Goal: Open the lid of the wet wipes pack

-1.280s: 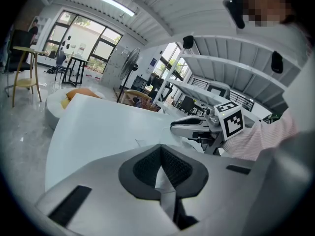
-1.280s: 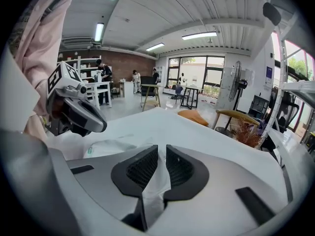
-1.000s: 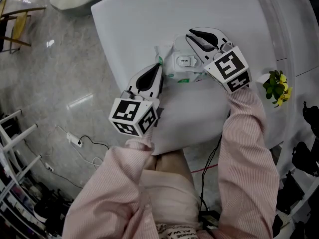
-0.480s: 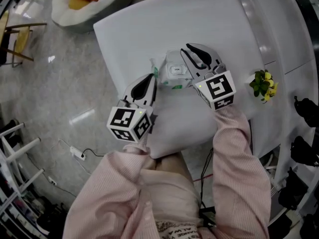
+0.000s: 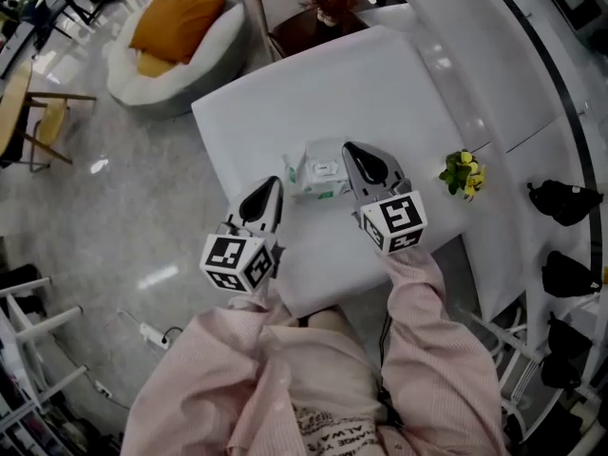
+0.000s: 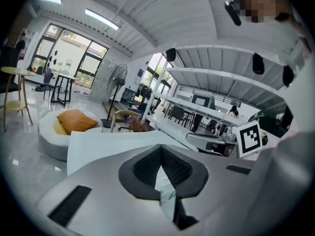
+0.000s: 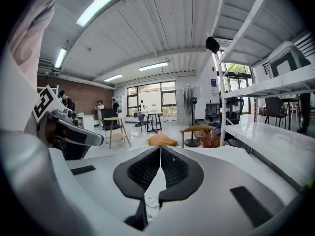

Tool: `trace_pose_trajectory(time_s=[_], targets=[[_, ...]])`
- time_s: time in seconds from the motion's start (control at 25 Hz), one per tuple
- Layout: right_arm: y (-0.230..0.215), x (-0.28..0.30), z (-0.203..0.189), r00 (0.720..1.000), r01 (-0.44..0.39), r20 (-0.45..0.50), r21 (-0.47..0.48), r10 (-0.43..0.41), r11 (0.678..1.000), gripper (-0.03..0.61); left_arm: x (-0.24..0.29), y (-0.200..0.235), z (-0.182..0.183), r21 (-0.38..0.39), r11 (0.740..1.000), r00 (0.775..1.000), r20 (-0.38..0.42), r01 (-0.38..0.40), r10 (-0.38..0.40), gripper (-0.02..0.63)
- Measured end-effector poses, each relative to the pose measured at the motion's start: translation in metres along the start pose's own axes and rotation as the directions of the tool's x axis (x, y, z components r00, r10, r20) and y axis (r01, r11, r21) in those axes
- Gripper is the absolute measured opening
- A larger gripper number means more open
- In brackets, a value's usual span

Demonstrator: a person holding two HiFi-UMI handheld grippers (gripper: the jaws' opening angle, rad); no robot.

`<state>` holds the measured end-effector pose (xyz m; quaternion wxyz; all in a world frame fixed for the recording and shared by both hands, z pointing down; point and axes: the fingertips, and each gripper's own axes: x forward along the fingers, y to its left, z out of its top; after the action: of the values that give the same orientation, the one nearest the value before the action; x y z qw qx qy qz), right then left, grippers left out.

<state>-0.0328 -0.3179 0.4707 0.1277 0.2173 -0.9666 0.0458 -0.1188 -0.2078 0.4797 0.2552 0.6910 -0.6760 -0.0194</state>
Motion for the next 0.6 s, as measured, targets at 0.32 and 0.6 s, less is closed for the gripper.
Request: trace_pose_trajectory(time_s=[0.32, 0.6], targets=[[0.013, -0.05, 0.032, 0.995, 0.076, 0.058, 0.097, -0.082, 0.992, 0.0, -0.035, -0.018, 0.035, 0.096, 0.993, 0.997, 0.023, 0.068, -0.071, 0.0], [0.022, -0.081, 0.059, 0.984, 0.124, 0.111, 0.13, -0.138, 0.984, 0.0, -0.051, -0.024, 0.063, 0.145, 0.984, 0.992, 0.053, 0.105, -0.114, 0.0]])
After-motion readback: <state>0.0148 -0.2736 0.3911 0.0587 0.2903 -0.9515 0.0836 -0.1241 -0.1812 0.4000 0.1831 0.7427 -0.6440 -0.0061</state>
